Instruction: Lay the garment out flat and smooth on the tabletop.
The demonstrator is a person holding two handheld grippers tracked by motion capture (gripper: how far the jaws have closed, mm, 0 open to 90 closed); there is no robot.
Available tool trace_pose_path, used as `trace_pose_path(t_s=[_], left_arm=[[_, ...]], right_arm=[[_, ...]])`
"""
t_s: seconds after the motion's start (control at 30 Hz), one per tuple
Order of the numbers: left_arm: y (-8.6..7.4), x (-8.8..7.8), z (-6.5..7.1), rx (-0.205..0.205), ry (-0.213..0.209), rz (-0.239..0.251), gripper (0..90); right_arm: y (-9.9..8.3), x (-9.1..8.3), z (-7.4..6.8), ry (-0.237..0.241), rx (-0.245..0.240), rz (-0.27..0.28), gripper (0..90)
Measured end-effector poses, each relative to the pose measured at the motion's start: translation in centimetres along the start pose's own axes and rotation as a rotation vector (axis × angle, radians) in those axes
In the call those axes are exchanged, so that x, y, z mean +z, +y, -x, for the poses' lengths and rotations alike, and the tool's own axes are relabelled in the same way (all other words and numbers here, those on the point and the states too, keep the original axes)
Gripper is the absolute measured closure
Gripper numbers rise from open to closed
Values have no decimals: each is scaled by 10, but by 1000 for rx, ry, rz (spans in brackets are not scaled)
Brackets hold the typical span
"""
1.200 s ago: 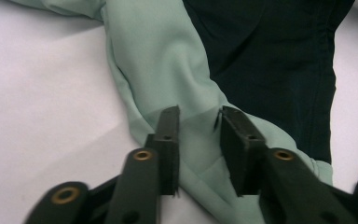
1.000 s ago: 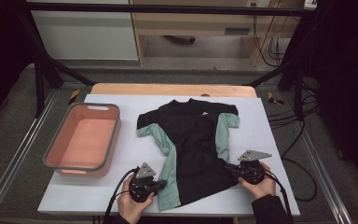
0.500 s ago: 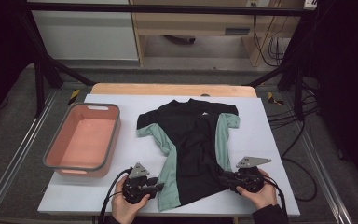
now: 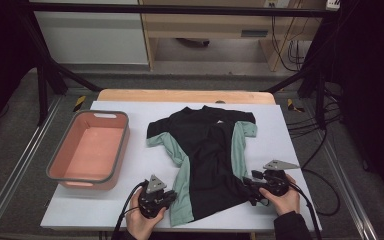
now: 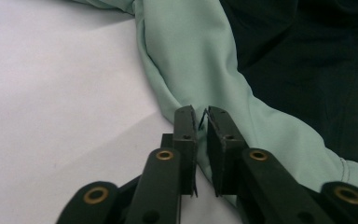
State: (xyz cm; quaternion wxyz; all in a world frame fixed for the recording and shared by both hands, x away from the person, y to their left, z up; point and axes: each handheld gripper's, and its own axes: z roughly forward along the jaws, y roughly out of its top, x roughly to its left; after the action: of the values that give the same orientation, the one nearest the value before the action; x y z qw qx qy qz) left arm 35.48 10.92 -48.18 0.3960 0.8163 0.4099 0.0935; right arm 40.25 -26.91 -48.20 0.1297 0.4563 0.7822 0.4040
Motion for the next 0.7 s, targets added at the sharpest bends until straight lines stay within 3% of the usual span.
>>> trace_pose_path(t_s=[0.03, 0.1, 0.17, 0.23, 0.3, 0.4, 0.47, 0.53, 0.6, 0.7], left_arm=[[0, 0, 0, 7, -2, 0, 849], [-1, -1, -1, 9, -16, 3, 860], [-1, -4, -5, 1, -29, 4, 866], [0, -12, -10, -1, -38, 7, 870], [0, -22, -16, -7, -48, 1, 872], [1, -33, -25, -10, -76, -1, 872], [2, -33, -26, -2, -108, 3, 866], [5, -29, -26, -7, -114, 5, 836], [11, -26, -28, -11, -57, 22, 715], [25, -22, -40, -39, -17, 76, 543]], right_arm=[[1, 4, -2, -8, -19, -24, 512], [3, 6, -5, -35, -55, -30, 640], [3, 7, -7, -32, -104, -16, 763], [4, 6, -7, -36, -115, -27, 868], [7, 0, -2, -53, -63, 2, 876], [12, -15, 10, -183, -73, 53, 878], [12, -20, 16, -252, -83, 45, 875], [9, -17, 18, -254, -81, 17, 847], [7, -15, 18, -257, -105, -1, 749], [5, -23, 17, -190, -77, 42, 624]])
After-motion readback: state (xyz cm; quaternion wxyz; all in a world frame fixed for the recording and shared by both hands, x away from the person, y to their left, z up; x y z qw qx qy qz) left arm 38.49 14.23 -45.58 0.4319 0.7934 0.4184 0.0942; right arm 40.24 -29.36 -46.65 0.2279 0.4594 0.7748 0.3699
